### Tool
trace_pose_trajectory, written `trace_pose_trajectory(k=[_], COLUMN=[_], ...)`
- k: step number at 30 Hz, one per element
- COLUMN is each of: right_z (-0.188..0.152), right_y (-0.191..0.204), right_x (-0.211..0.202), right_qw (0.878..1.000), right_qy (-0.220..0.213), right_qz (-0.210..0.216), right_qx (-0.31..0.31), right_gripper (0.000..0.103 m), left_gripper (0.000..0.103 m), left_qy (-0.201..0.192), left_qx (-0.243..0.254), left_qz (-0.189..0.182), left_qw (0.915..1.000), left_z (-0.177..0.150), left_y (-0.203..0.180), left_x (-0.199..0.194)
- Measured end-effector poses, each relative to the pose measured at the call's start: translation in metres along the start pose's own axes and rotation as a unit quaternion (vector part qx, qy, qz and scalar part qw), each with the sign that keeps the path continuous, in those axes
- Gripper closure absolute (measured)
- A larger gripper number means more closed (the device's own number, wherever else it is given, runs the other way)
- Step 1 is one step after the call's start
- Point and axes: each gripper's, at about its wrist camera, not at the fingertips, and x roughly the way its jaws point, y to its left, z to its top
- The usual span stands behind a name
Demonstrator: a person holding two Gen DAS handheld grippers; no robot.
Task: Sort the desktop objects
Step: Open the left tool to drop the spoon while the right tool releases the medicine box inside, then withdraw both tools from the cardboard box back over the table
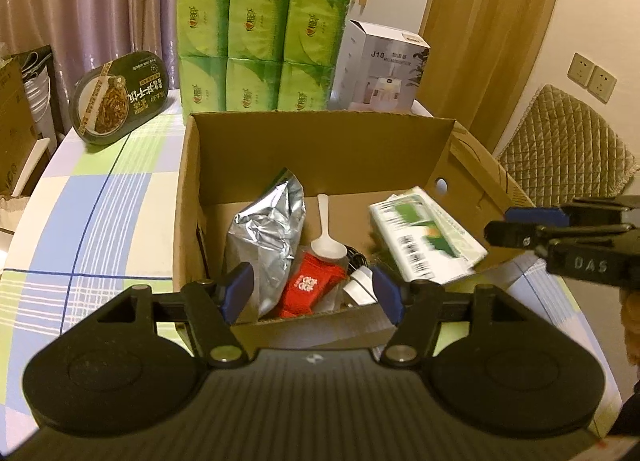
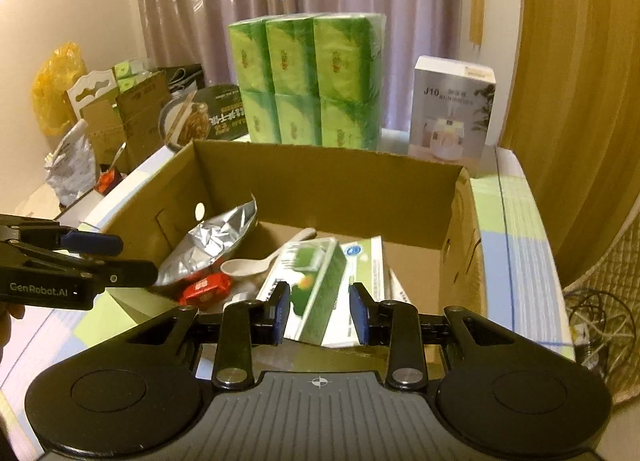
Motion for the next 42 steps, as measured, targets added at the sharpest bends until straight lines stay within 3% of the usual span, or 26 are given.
trace_pose_trajectory(k=[5,7,9,12,14,16,20,24,42], right_z=[-0.004,-0.006,-0.009,-0.011,-0.013,-0.015,-0.019,-0.024,-0.051], right_y=[0.001,0.001,0.001,0.000,0.000,-0.001,-0.002,0.002,0.024], right_x=[0.002,0.001,-0.001,-0.007,-0.012,-0.018,-0.033,-0.047,-0.132], right_qw=[1.000,1.000,1.000,1.000,1.000,1.000,0.999,0.999,0.996], right_qy=[0.002,0.003,0.001,-0.001,-0.004,-0.008,-0.012,-0.004,0.007], right_qz=[0.000,-0.001,-0.002,-0.003,-0.006,-0.009,-0.017,-0.017,-0.034], right_qx=[0.004,0.005,0.006,0.008,0.011,0.017,0.029,0.043,0.083], right_gripper=[0.071,0.055,0.046,0.041,0.032,0.021,0.005,0.002,0.002], left_gripper=[0.042,0.040,0.037,0.035,0.031,0.020,0.009,0.001,0.001], left_qy=[0.001,0.001,0.001,0.001,0.000,-0.002,-0.008,-0.013,-0.011], left_qx=[0.005,0.004,0.003,0.002,0.001,0.000,0.003,0.001,-0.040], left_qz=[0.002,0.004,0.006,0.010,0.014,0.018,0.032,0.045,0.071], left_qw=[1.0000,1.0000,1.0000,0.9999,0.9999,0.9998,0.9995,0.9989,0.9966], left_z=[-0.002,-0.002,-0.003,-0.005,-0.007,-0.009,-0.013,-0.018,-0.046], left_y=[-0.001,-0.002,-0.003,-0.005,-0.006,-0.008,-0.012,-0.017,-0.051], left_x=[-0.003,-0.004,-0.005,-0.008,-0.011,-0.016,-0.026,-0.039,-0.119])
